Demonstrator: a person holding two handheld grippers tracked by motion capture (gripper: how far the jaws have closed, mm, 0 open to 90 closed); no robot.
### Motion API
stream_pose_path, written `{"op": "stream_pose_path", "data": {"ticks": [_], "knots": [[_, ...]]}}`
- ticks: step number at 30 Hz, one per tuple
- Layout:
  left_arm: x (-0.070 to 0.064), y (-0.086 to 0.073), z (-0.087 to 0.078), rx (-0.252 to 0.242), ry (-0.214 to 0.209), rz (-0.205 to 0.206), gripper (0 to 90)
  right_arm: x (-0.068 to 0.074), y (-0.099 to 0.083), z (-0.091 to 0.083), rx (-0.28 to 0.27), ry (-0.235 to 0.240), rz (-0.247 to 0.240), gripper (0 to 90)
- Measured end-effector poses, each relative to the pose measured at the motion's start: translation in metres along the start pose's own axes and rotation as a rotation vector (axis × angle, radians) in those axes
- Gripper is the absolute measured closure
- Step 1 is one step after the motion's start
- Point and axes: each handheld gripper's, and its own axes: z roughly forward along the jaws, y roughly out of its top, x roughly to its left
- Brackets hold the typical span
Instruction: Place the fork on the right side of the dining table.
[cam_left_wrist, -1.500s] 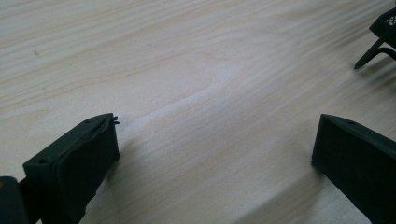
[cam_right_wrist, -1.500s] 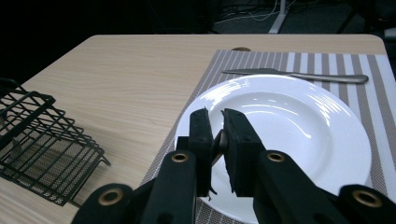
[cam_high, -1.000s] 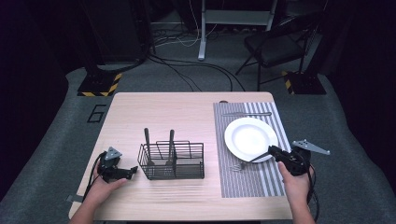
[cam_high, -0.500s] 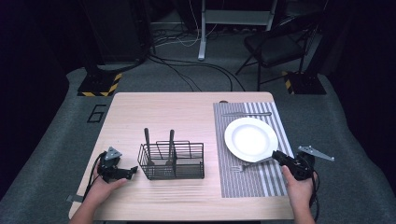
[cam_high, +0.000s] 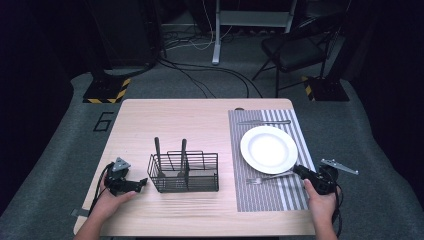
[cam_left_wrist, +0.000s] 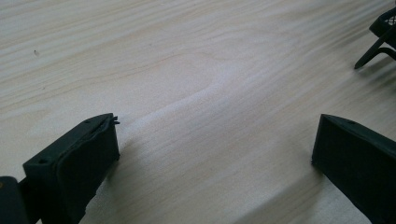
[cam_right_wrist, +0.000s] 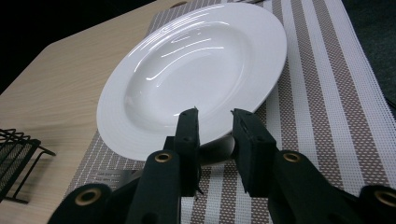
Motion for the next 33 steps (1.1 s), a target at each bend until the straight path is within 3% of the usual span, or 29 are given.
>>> {"op": "stream_pose_path", "data": {"ticks": [26,33], "knots": [[0.000,0.000,0.000,0.000,0.000,-0.001,0.3,-0.018,-0.010,0.015,0.073,-0.046,0.054,65.4],[0.000,0.000,0.000,0.000,0.001,0.000,0.2,-0.020,-0.012,0.018,0.098,-0.077,0.035,63.9]]}}
